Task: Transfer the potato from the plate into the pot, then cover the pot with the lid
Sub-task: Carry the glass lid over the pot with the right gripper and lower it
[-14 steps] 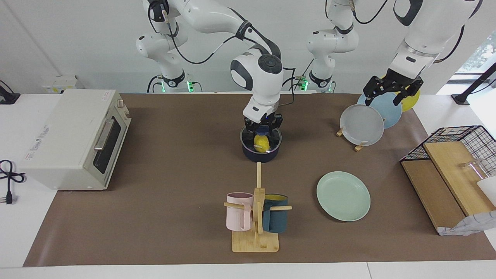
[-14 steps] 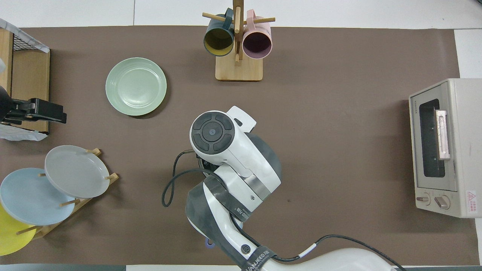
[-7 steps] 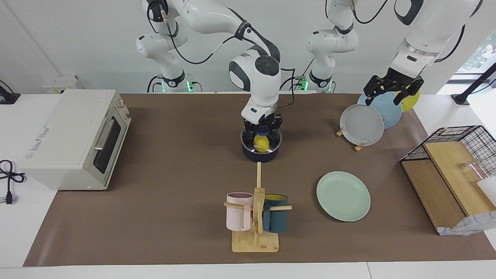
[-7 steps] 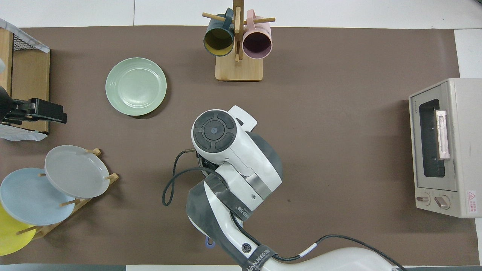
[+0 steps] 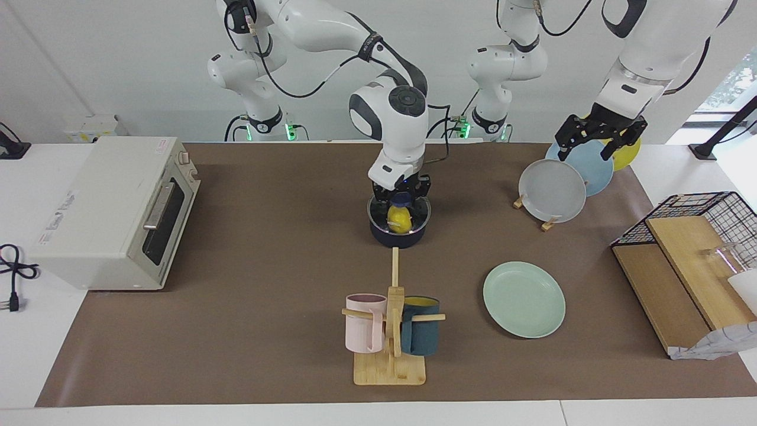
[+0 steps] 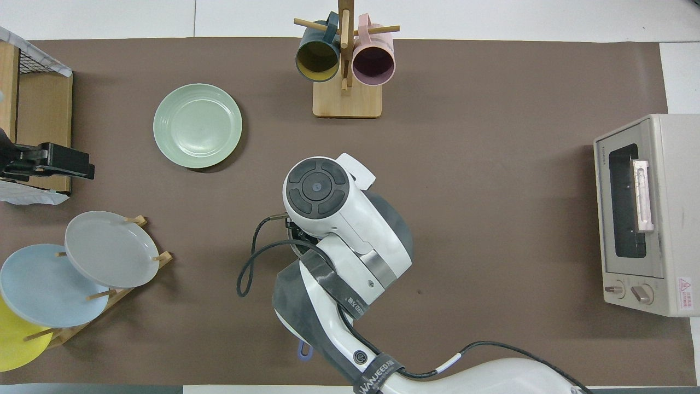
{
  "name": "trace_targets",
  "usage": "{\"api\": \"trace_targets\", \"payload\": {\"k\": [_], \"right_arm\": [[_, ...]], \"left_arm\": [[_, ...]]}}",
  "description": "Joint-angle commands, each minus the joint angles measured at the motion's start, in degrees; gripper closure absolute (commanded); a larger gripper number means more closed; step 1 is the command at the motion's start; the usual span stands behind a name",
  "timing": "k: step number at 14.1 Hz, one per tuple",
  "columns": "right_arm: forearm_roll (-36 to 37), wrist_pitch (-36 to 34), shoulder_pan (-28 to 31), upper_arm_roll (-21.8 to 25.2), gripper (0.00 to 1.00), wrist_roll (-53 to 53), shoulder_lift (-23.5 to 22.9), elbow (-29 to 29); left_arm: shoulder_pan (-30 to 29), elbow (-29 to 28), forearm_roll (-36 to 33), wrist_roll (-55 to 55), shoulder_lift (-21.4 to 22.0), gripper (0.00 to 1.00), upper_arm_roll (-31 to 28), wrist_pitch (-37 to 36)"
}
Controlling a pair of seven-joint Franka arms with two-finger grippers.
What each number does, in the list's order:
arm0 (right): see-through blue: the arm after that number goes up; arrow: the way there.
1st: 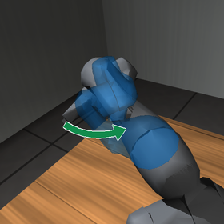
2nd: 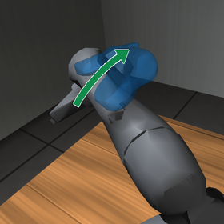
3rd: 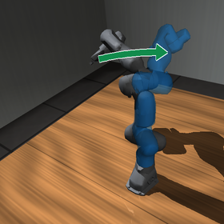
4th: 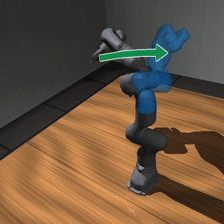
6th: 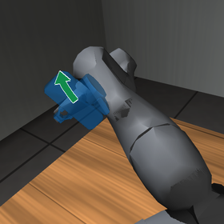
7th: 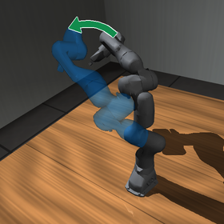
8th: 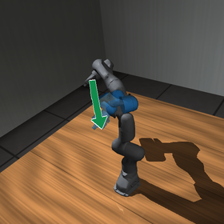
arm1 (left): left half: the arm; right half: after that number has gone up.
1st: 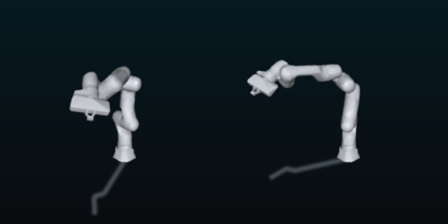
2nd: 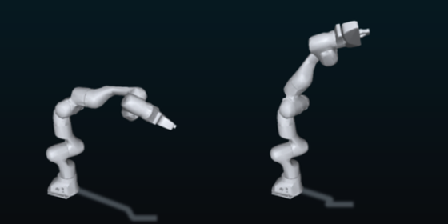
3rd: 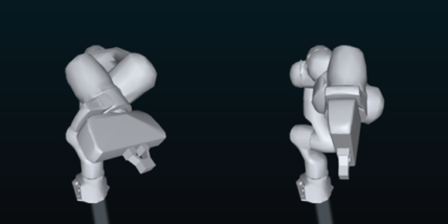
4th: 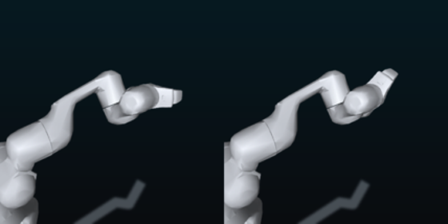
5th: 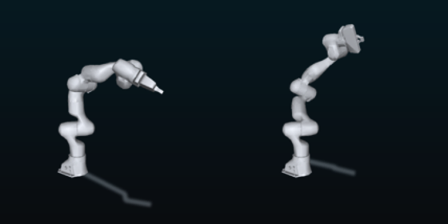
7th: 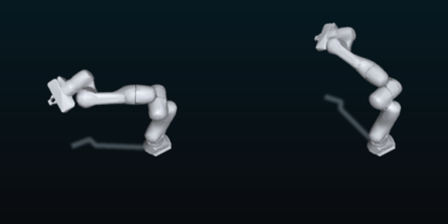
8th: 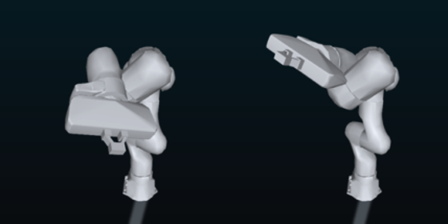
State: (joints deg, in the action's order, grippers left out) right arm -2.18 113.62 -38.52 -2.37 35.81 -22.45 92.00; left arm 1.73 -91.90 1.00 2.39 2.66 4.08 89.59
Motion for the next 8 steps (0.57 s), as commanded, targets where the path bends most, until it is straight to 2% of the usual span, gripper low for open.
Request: {"api": "trace_targets", "payload": {"k": [1, 2, 3, 8], "right_arm": [[-0.1, 2.31, 0.82, -0.36, 0.6, 0.14, 0.74, 2.22], [-0.01, 2.23, 0.82, -0.36, 0.13, 0.14, 0.74, 2.22], [0.16, 2.14, 0.82, -0.36, 0.0, 0.05, 0.74, 1.96], [0.6, 1.17, 0.91, -0.27, 0.0, 0.14, 1.35, 0.81]], "left_arm": [[-0.76, -0.56, 0.49, -0.19, 1.03, 0.0, 0.22, -0.82], [-0.76, -0.56, 0.49, -0.02, 1.12, 0.0, 0.22, -0.82], [-0.76, -0.56, 0.49, -0.1, 1.12, 0.0, 0.14, -0.82], [-0.76, -0.56, 0.49, -0.19, 1.12, 0.0, 0.22, -1.09]]}}
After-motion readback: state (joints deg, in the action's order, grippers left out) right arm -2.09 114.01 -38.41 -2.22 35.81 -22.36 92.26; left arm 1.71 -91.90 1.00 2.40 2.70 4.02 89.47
